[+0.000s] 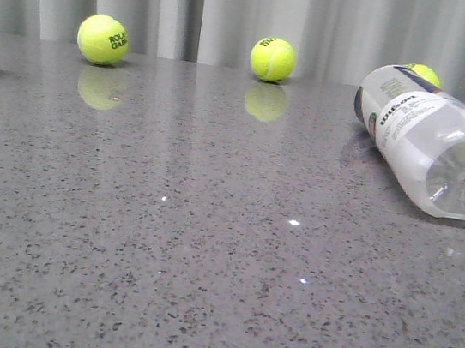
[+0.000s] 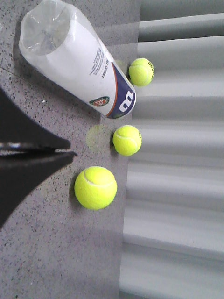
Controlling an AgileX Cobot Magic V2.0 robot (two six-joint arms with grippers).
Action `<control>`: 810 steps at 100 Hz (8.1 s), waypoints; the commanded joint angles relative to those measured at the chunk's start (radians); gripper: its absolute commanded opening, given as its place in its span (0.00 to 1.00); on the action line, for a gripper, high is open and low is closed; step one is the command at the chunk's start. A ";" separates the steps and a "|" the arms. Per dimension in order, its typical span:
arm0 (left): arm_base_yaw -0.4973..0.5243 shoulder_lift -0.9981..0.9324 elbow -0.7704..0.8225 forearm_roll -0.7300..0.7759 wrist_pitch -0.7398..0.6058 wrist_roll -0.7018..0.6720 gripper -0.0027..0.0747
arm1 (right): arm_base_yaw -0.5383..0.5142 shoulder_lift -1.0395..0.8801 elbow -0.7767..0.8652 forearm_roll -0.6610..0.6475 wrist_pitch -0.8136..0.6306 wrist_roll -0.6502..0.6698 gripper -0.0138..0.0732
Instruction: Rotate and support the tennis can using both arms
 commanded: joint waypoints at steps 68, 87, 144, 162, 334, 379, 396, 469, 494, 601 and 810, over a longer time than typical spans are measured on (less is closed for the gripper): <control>-0.005 -0.040 0.047 -0.001 -0.076 -0.009 0.01 | -0.003 0.100 -0.495 -0.012 0.473 0.008 0.08; -0.005 -0.040 0.047 -0.001 -0.076 -0.009 0.01 | -0.003 0.312 -0.752 -0.012 0.807 0.008 0.08; -0.005 -0.040 0.047 -0.001 -0.076 -0.009 0.01 | -0.003 0.603 -0.916 0.056 1.017 0.008 0.27; -0.005 -0.040 0.047 -0.001 -0.076 -0.009 0.01 | -0.003 0.604 -0.912 0.057 1.052 0.008 0.86; -0.005 -0.040 0.047 -0.001 -0.076 -0.009 0.01 | 0.136 1.600 -1.296 0.241 0.753 -0.023 0.86; -0.005 -0.040 0.047 -0.001 -0.076 -0.009 0.01 | 0.149 1.535 -1.366 0.241 0.863 -0.169 0.44; -0.005 -0.040 0.047 -0.001 -0.076 -0.009 0.01 | 0.212 1.536 -1.520 0.242 0.963 -0.365 0.44; -0.005 -0.040 0.047 -0.001 -0.076 -0.009 0.01 | 0.456 1.746 -1.603 0.242 0.945 -1.339 0.44; -0.005 -0.040 0.047 -0.001 -0.076 -0.009 0.01 | 0.456 1.781 -1.603 0.242 0.980 -1.361 0.44; -0.005 -0.040 0.047 -0.001 -0.076 -0.009 0.01 | 0.456 1.776 -1.614 0.242 1.025 -1.338 0.91; -0.005 -0.040 0.047 -0.001 -0.076 -0.009 0.01 | 0.454 1.651 -1.615 0.242 1.100 -1.314 0.90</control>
